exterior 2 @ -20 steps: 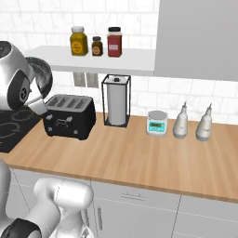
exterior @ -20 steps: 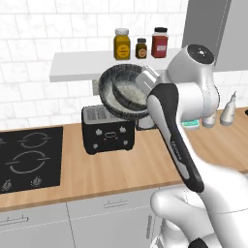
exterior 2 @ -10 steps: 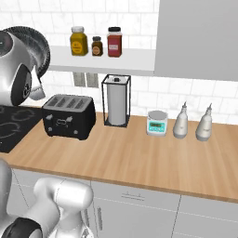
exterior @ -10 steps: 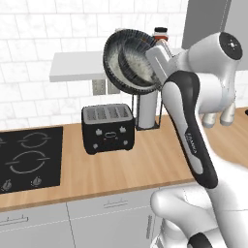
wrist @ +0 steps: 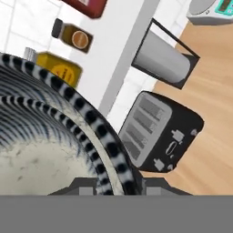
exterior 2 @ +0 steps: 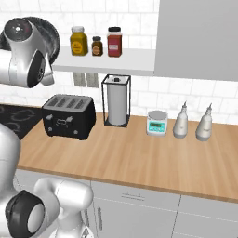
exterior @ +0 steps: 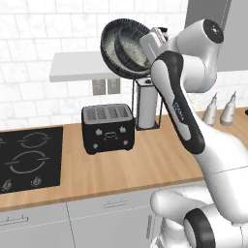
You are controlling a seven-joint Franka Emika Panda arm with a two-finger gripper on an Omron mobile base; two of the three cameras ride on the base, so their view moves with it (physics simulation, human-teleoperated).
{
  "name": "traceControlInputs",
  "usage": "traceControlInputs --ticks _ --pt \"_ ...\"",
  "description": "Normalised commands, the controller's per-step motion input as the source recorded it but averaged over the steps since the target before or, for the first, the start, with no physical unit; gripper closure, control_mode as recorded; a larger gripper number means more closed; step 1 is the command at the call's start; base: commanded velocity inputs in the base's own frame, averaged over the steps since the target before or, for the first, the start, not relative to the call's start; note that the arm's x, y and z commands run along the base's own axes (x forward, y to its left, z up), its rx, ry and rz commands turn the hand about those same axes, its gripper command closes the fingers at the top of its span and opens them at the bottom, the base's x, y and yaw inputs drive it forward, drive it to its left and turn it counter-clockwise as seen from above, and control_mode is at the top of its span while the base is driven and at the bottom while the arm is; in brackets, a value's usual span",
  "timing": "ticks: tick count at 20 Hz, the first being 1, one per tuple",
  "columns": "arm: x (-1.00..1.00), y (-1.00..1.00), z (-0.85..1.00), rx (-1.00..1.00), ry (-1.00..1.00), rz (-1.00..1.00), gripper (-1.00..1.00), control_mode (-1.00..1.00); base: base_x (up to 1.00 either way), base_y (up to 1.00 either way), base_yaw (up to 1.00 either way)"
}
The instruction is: Pick up the bowls on the counter and stack them on top of one another in the open cabinet. Place the smaller bowl on top of the larger bowl.
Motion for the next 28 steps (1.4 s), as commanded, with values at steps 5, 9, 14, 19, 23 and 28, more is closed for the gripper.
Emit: traceControlInputs --ticks 5,9,14,19,23,28 --pt "0.84 0.17 0.01 0.0 0.01 0.0 1.0 -1.0 0.0 0.0 0.0" --pt "0.86 0.47 -0.07 -0.02 0.13 -0.01 1.0 -1.0 0.0 0.0 0.0" --pt "0.71 0.39 -0.02 -0.05 0.05 -0.02 1.0 -1.0 0.0 0.0 0.0" --pt "0.56 0.28 -0.05 -0.07 0.05 -0.02 1.0 -1.0 0.0 0.0 0.0" --pt "0.26 0.26 -0.24 -0.05 0.01 0.0 1.0 -1.0 0.0 0.0 0.0" --pt "0.23 0.11 -0.25 -0.01 0.0 0.0 1.0 -1.0 0.0 0.0 0.0"
